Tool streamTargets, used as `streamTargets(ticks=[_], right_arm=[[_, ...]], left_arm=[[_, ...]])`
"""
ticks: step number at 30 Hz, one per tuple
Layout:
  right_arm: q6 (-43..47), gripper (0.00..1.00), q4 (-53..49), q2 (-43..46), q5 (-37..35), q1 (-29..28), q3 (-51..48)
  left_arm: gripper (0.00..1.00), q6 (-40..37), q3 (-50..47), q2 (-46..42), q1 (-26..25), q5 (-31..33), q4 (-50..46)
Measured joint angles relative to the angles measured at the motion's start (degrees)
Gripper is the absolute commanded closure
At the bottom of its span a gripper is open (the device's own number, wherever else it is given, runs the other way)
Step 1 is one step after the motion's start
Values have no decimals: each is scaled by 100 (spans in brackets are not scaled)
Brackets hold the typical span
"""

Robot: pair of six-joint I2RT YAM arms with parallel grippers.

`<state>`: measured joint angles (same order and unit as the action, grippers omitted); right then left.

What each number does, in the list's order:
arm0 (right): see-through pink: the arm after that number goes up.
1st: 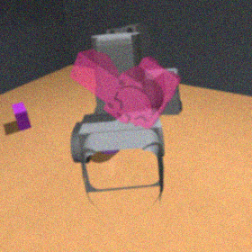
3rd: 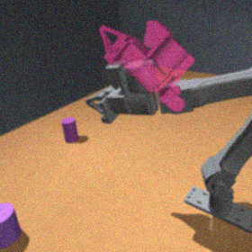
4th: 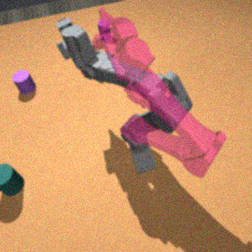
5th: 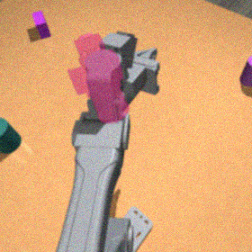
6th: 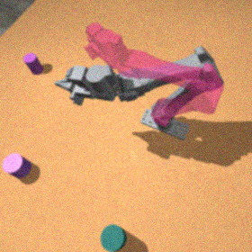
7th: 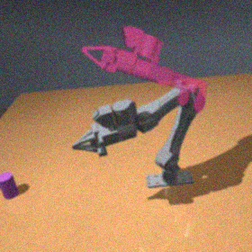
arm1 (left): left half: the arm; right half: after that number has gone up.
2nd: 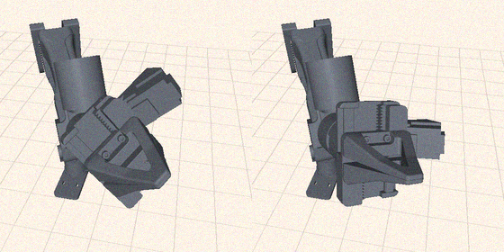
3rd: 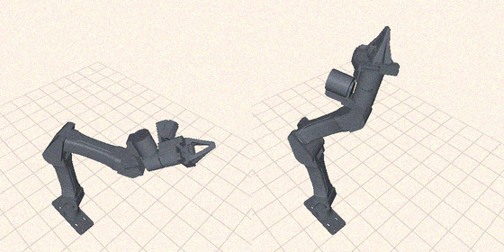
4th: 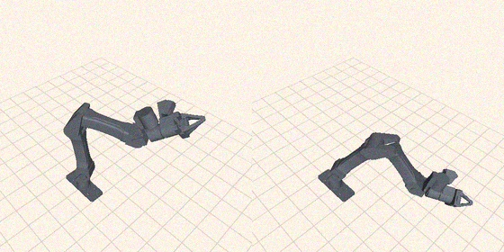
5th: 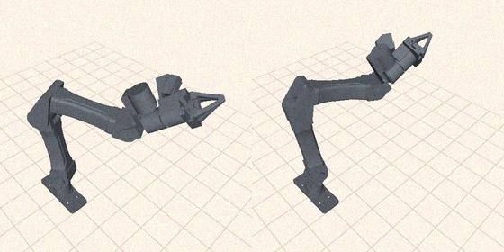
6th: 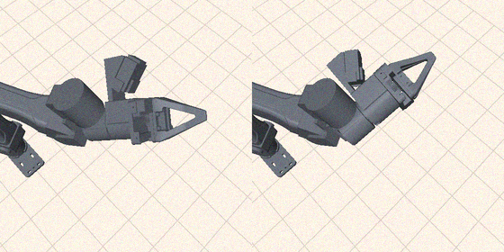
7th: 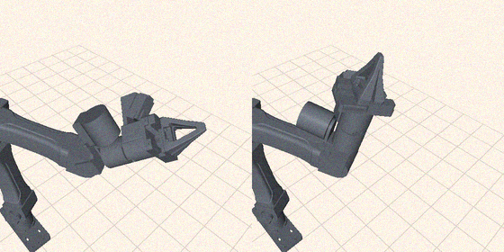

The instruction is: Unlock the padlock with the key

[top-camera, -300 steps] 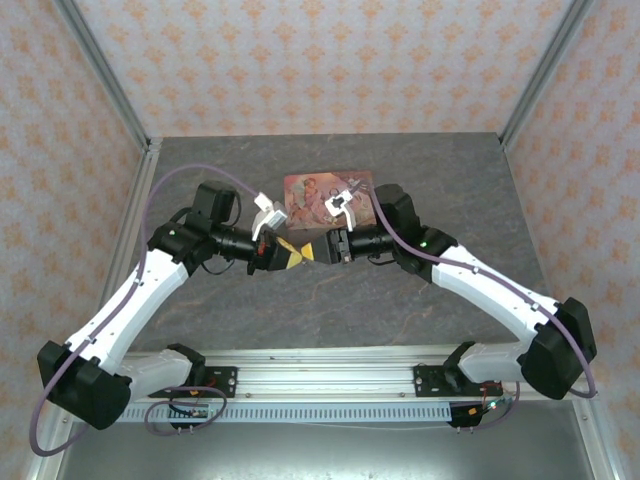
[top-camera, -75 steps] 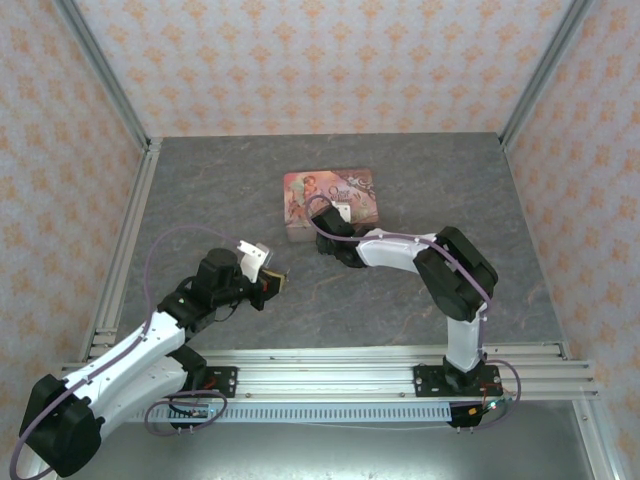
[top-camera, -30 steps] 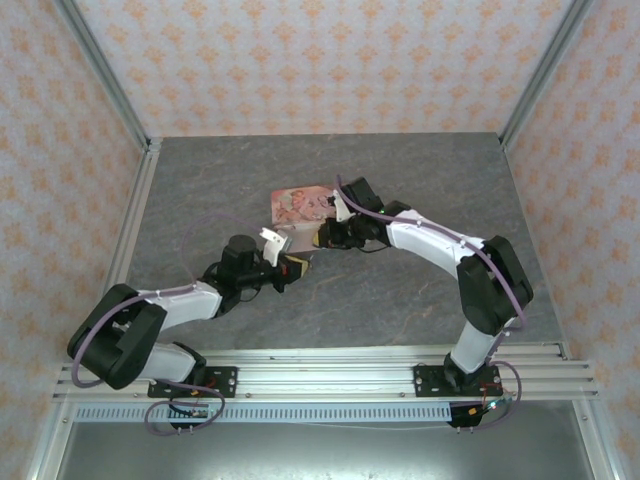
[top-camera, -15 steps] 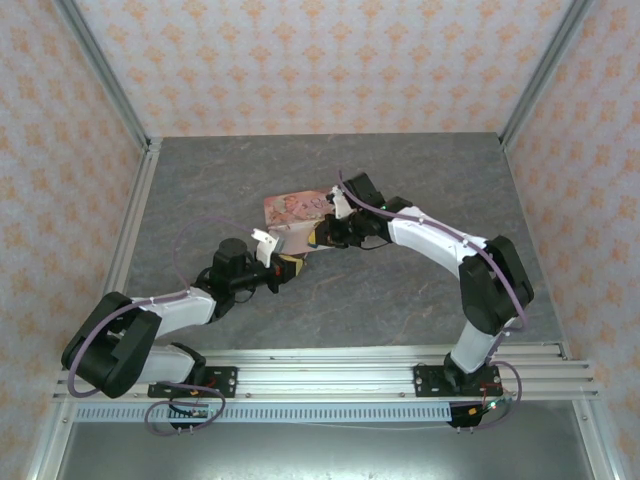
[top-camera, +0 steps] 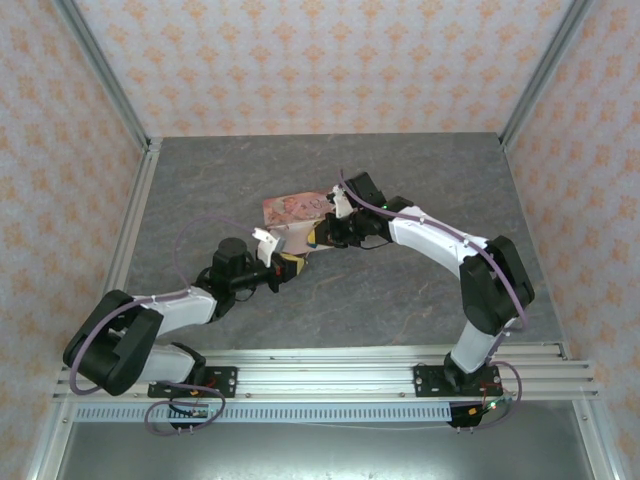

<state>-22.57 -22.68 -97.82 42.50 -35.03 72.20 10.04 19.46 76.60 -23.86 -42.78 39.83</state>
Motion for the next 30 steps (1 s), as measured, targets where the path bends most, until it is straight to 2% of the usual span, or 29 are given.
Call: streamTargets(ticks=[6,30], right_arm=[[-42,100,120,28,48,11,-68],[-149,100,234,28,188,24,-138]], left_arm=[[100,22,0,232,0,-31,199],[100,-11,35,111,2,155,326]])
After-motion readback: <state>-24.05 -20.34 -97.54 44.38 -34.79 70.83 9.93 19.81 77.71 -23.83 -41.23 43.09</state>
